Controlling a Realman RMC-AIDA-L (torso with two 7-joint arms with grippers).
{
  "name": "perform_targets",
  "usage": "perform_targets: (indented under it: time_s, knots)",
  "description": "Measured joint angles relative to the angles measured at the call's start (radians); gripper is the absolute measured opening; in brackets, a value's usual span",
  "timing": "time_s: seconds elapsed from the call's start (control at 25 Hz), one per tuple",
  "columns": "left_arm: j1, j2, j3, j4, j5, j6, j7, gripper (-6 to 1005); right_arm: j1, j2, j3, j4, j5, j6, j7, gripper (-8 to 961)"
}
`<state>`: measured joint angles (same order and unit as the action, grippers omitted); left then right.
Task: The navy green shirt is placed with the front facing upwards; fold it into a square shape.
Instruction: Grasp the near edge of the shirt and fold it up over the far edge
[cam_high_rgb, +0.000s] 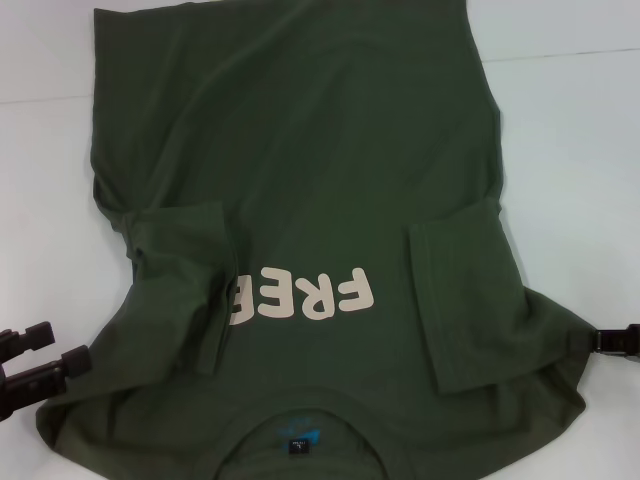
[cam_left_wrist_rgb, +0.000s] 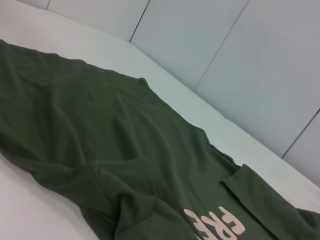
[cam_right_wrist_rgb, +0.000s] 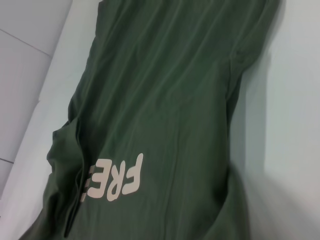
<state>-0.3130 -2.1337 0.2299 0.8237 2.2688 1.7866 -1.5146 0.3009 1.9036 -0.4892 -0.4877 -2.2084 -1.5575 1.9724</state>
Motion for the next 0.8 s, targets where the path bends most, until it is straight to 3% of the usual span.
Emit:
perform_targets:
  time_s: [0.4,0.8]
  knots:
    - [0.004,0.019,-0.008,0.022,0.04,0.005,-0.019,874,0.009,0.0,0.022,0.0,0.004,-0.024,-0.009,12]
    - [-0.008,0.031,-0.02,0.038,0.171,-0.028,-0.063,873,0.009,0.002,0.038,0.0,0.005,-0.021,-0.008,12]
